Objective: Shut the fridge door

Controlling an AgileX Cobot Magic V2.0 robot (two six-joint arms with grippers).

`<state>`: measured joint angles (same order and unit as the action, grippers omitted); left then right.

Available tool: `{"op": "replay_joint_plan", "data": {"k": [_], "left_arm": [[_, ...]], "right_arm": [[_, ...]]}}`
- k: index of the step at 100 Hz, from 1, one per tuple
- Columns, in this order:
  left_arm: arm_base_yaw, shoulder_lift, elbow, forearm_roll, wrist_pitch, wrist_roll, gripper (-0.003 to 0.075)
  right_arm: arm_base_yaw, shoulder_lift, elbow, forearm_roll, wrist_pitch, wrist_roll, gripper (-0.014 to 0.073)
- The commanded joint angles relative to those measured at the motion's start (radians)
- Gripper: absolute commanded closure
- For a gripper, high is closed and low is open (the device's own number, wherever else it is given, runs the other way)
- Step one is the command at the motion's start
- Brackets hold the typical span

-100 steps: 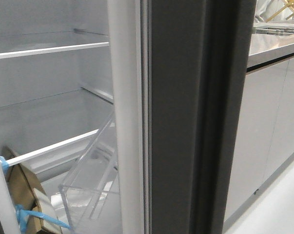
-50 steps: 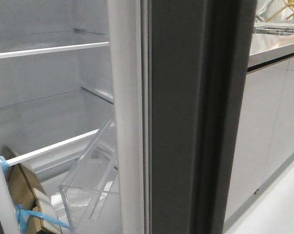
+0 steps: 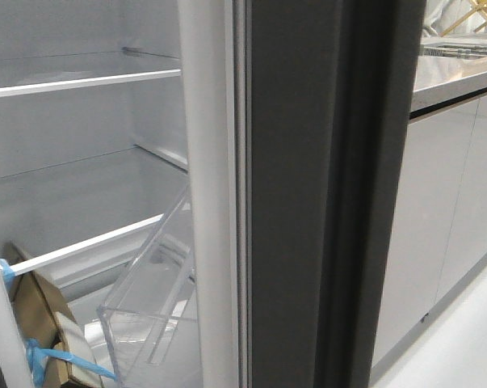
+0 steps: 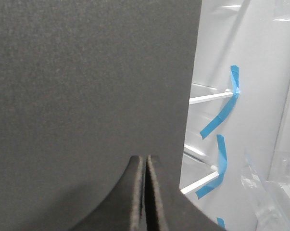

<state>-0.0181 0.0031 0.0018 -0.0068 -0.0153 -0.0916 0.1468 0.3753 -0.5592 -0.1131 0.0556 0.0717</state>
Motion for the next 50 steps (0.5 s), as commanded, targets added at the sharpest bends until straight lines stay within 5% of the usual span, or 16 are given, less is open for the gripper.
{"op": "replay_joint_plan", "data": {"k": [1,50], "left_arm": [[-0.003,0.019,0.028,-0.002,-0.077,-0.003,0.0741],[-0.003,0.019,0.028,-0.002,-0.077,-0.003,0.0741]], "right_arm": [[0.059,0.074,-0.107,-0.008,-0.073,0.000,0.0670],[0.361,0.358,-0.456,-0.001,-0.007,0.002,0.0670]]}}
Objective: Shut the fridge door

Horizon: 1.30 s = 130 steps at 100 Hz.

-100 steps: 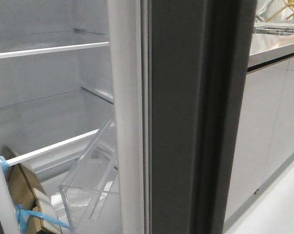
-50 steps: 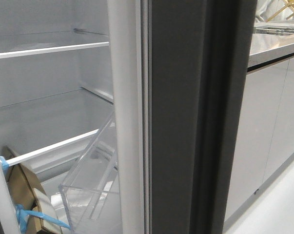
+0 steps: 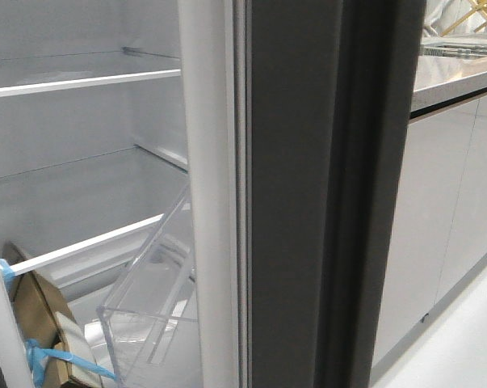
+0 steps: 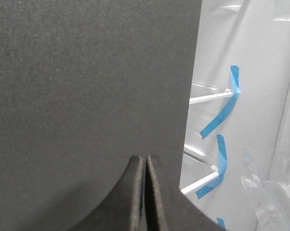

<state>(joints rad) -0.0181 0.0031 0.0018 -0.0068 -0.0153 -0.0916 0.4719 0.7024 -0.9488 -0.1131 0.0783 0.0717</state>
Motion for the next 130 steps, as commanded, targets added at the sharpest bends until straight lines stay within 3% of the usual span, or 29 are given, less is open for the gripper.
{"op": "replay_joint_plan", "data": {"k": [1,62,89,115,130], "left_arm": [[-0.003,0.019,0.028,-0.002,-0.077,-0.003,0.0741],[-0.003,0.019,0.028,-0.002,-0.077,-0.003,0.0741],[-0.003,0.019,0.028,-0.002,-0.077,-0.003,0.0741],[-0.003,0.019,0.028,-0.002,-0.077,-0.003,0.0741],[-0.003,0.019,0.028,-0.002,-0.077,-0.003,0.0741]], "right_arm": [[0.040,0.036,-0.073,0.001,-0.025,0.002,0.0670],[0.257,0.205,-0.221,0.008,0.001,0.002,0.0670],[0.261,0.333,-0.298,0.028,-0.010,0.002,0.0670],[0.261,0.497,-0.374,0.032,-0.178,0.002,0.0670],[0.261,0.589,-0.438,0.033,-0.183,0.002,0.0670]]}}
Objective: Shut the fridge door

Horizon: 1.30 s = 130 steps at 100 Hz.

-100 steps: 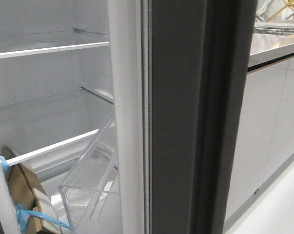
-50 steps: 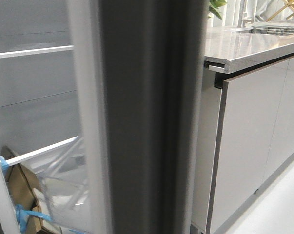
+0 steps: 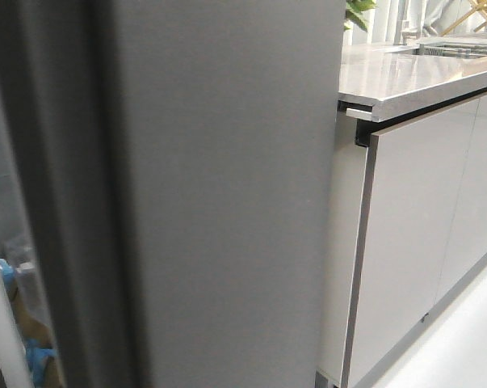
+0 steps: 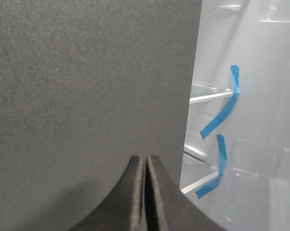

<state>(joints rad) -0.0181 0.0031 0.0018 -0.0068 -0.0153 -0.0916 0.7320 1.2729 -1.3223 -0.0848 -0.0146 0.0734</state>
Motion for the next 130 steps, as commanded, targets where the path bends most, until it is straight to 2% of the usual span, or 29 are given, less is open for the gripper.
{"op": "replay_joint_plan", "data": {"k": [1,61,104,130], "left_arm": [[-0.003,0.019,0.028,-0.002,-0.077,-0.003,0.0741],[-0.003,0.019,0.028,-0.002,-0.077,-0.003,0.0741],[-0.003,0.019,0.028,-0.002,-0.077,-0.003,0.0741],[-0.003,0.019,0.028,-0.002,-0.077,-0.003,0.0741]], "right_arm": [[0.001,0.022,-0.068,0.004,-0.090,0.000,0.0670],[-0.001,0.352,-0.378,0.021,-0.107,0.000,0.0670],[-0.015,0.356,-0.376,0.021,-0.078,0.000,0.0670],[-0.072,0.251,-0.240,0.021,-0.087,-0.002,0.0670]]}}
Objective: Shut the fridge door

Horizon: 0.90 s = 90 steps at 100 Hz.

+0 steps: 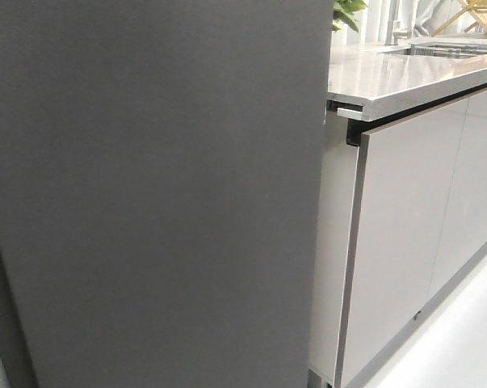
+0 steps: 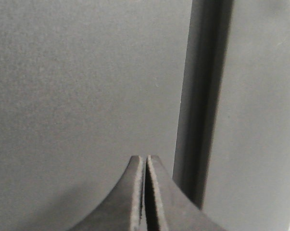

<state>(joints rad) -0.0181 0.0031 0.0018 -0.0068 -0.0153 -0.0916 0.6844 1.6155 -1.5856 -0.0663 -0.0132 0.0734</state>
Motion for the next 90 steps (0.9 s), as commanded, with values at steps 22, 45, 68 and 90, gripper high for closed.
{"op": "replay_joint_plan", "data": {"k": [22,45,68,90], "left_arm": [[-0.003,0.019,0.028,-0.002,-0.077,-0.003,0.0741],[-0.003,0.019,0.028,-0.002,-0.077,-0.003,0.0741],[-0.003,0.019,0.028,-0.002,-0.077,-0.003,0.0741],[-0.003,0.019,0.028,-0.002,-0.077,-0.003,0.0741]], "right_arm": [[-0.125,-0.303,0.284,0.003,-0.172,-0.010,0.0670],[-0.276,-0.569,0.574,0.003,-0.177,-0.010,0.0670],[-0.436,-0.864,0.870,0.003,-0.184,-0.010,0.0670],[-0.596,-1.148,1.138,0.003,-0.184,-0.010,0.0670]]}}
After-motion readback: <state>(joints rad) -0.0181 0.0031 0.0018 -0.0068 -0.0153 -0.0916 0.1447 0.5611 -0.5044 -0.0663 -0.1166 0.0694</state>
